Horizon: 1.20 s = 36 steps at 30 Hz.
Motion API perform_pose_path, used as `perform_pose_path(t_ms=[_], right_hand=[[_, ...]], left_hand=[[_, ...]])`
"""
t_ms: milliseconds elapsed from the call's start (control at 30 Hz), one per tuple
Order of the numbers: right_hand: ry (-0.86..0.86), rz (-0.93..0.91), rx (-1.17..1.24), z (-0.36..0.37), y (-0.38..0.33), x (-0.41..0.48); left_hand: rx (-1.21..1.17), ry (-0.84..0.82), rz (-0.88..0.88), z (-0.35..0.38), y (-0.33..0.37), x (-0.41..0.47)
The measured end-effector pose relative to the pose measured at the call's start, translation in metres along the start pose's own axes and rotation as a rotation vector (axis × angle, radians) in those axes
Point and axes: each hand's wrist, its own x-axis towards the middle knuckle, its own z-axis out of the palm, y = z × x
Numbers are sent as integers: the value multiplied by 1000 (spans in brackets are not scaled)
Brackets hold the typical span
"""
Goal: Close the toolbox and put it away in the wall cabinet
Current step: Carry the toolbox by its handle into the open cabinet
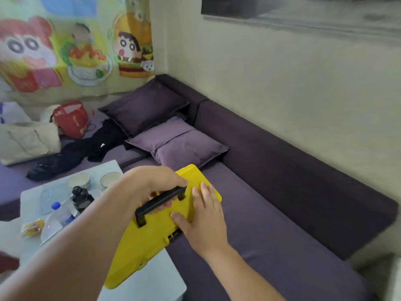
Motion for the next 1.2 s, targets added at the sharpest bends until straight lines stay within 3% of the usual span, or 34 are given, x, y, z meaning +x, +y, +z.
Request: perform_pose_path(t_ms=[233, 467, 767, 1200], right_hand=[[223, 98, -40, -191, 47, -20], [344, 253, -122, -329, 103, -56], [455, 473, -201, -419, 194, -152], [519, 716, -195, -543, 330, -338]], left_hand=[[147, 68, 210, 32, 178, -107], [339, -116, 403, 90, 312, -174], [380, -496, 628, 210, 403, -205], [467, -761, 738, 444, 519, -293]])
